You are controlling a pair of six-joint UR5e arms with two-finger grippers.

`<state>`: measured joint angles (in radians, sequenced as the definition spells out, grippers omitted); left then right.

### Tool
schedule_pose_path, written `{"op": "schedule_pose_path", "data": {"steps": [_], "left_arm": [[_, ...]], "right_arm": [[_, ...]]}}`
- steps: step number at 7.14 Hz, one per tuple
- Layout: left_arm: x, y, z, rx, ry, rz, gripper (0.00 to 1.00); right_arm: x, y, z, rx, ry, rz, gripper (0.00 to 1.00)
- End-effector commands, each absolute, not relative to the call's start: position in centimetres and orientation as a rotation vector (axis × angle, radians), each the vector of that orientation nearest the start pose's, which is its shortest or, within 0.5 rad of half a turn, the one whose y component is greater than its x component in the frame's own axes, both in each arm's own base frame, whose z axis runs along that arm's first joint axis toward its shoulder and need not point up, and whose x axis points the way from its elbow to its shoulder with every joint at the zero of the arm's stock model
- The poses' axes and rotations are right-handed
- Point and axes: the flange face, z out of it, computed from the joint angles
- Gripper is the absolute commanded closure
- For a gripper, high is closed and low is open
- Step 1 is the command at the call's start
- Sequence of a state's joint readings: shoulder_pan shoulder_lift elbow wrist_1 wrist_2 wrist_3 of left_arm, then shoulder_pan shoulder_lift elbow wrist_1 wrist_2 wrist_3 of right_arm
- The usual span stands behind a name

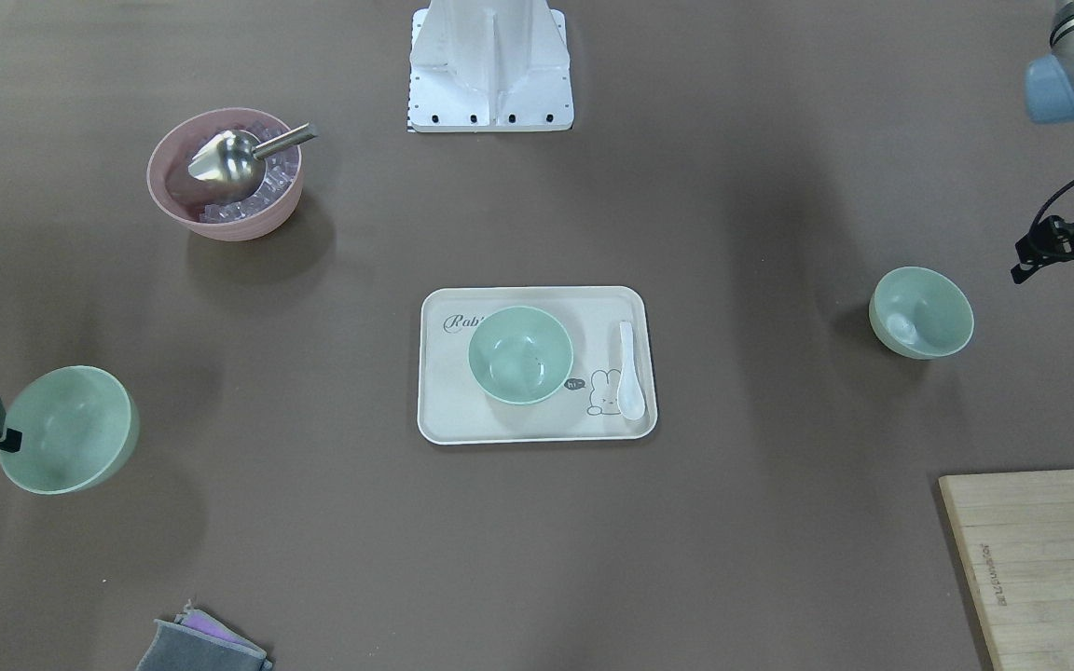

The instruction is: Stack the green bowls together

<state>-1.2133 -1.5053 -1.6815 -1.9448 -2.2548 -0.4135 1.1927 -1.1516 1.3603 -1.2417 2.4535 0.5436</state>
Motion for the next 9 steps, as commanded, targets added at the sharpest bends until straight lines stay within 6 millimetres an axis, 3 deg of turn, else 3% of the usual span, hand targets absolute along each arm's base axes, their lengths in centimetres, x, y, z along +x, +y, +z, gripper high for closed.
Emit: {"op": "schedule_pose_path", "data": {"steps": [1,3,4,5,6,7,9], "left_arm": [[13.0,-49.0,61.2,0.088,0.771,0.108,0.16],[17.1,-49.2,61.4,0.057,0.792,0.089,0.19],[17.9,-49.4,62.6,0.063,0.803,0.092,0.2],[19.0,-49.6,63.1,0.066,0.818,0.077,0.28],[19.6,-50.2,62.8,0.064,0.824,0.066,0.69],[19.8,-50.3,62.3,0.064,0.837,0.074,1.0],[21.3,-51.2,59.1,0.018,0.956,0.121,1.0]], "right_arm": [[-25.5,-63.1,37.1,0.014,-1.062,0.022,1.0],[-31.1,-59.7,32.0,0.015,-1.064,0.059,1.0],[-34.0,-58.8,29.8,0.02,-1.064,0.07,1.0],[-37.3,-56.9,27.8,0.034,-1.056,0.087,1.0],[-39.9,-55.4,25.8,0.033,-1.064,0.102,1.0],[-42.1,-54.3,23.8,0.035,-1.072,0.121,1.0],[-46.0,-51.8,20.9,0.036,-1.086,0.143,1.0]]}}
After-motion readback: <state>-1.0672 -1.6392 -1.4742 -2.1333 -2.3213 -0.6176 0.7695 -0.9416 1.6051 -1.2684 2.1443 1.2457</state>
